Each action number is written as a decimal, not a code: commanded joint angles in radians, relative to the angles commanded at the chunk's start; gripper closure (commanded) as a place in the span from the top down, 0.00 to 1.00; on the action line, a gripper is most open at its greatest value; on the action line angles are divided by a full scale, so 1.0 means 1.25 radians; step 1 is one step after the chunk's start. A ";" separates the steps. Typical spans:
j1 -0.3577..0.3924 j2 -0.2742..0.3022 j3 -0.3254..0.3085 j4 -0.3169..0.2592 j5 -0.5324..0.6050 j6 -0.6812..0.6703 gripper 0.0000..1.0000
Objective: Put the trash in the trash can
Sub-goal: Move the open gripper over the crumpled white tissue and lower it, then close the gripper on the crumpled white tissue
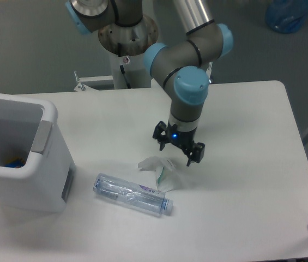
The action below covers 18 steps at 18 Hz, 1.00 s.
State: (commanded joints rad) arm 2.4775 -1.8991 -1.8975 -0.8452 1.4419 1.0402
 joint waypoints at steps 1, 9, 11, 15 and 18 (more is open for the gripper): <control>-0.009 -0.001 0.000 0.000 0.000 -0.023 1.00; -0.017 0.010 0.002 -0.002 0.007 -0.237 1.00; -0.017 0.006 0.002 -0.001 0.009 -0.242 1.00; -0.022 -0.020 0.016 0.002 0.029 -0.241 0.60; -0.023 -0.020 0.016 0.002 0.027 -0.243 0.00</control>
State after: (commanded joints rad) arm 2.4482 -1.9236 -1.8776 -0.8422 1.4757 0.7363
